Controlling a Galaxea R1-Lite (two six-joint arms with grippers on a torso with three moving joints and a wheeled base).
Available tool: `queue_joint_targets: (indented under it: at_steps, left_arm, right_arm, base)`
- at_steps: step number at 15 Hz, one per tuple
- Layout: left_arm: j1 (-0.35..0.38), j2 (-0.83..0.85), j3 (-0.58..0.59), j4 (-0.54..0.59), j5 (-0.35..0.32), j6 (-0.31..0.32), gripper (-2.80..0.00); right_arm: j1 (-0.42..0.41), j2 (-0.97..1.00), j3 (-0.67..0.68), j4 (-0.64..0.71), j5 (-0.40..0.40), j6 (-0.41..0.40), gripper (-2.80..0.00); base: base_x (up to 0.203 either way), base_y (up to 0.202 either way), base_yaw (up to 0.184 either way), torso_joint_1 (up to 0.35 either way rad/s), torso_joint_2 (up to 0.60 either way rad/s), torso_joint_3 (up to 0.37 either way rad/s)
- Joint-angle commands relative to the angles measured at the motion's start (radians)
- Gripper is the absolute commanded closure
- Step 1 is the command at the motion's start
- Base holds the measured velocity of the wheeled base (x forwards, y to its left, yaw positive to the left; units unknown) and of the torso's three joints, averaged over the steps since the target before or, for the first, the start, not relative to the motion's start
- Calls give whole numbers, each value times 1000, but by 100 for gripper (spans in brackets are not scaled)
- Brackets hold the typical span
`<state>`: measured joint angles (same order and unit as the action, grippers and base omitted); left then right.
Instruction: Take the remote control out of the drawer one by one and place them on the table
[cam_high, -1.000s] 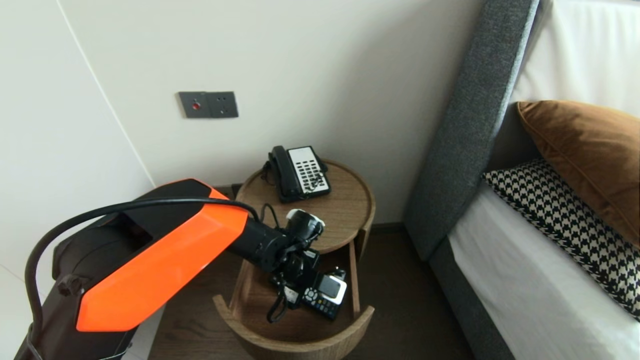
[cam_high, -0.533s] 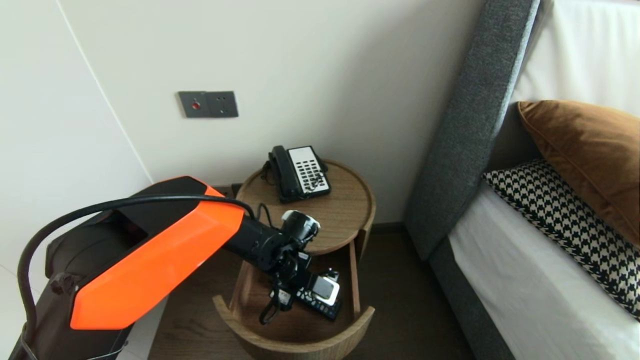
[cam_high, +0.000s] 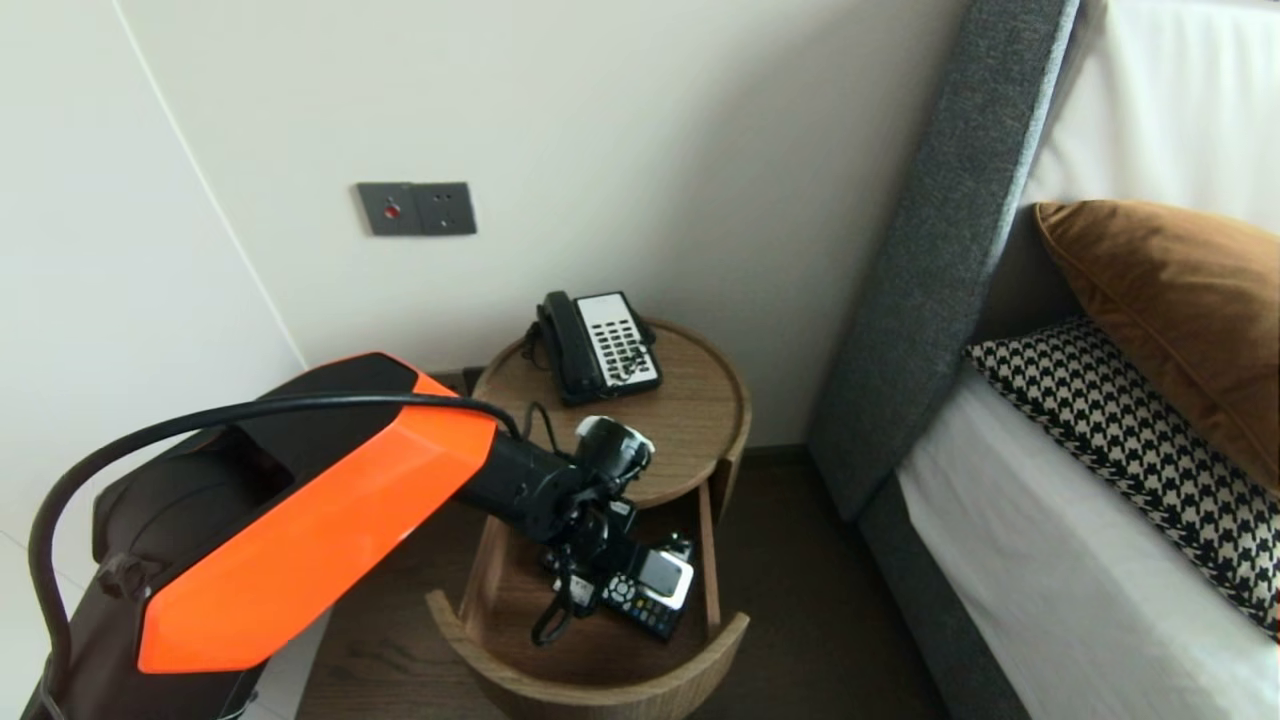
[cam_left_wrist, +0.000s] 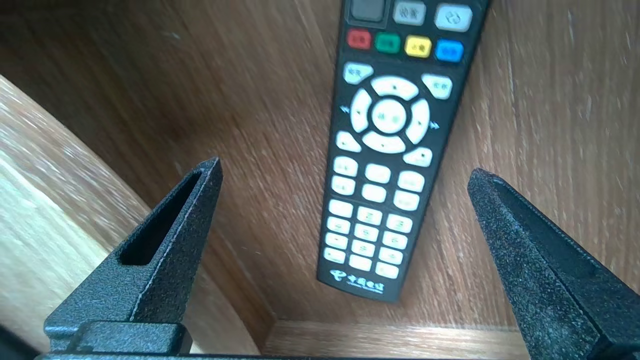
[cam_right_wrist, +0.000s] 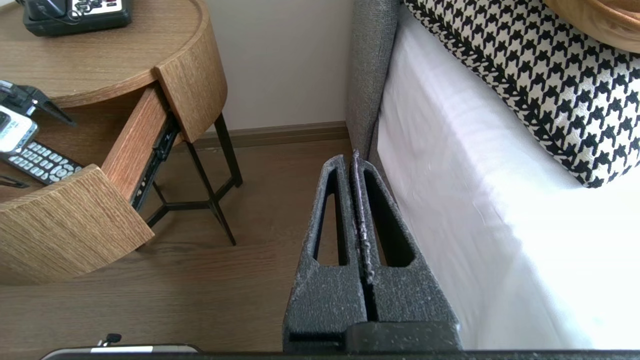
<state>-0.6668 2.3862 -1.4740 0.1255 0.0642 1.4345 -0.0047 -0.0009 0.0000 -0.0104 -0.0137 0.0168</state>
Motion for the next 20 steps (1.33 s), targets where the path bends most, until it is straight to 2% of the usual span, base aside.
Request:
queue_joint_targets:
  at_steps: [1, 6, 14, 20]
  left_arm:
    - [-13, 5, 0, 11, 0, 7, -280]
    - [-14, -14, 8, 108, -9, 7, -280]
    - [-20, 26, -4, 124, -3, 26, -280]
    - [-30, 81, -71, 128, 19, 57, -280]
  right_arm:
    - [0, -8, 5, 0, 0, 0, 0]
    - [0, -8, 5, 0, 0, 0, 0]
    - [0, -8, 5, 0, 0, 0, 0]
    - [0, -8, 5, 0, 0, 0, 0]
  base:
    - [0, 0, 0, 0, 0, 0]
    - [0, 0, 0, 0, 0, 0]
    - [0, 0, 0, 0, 0, 0]
    - [0, 0, 0, 0, 0, 0]
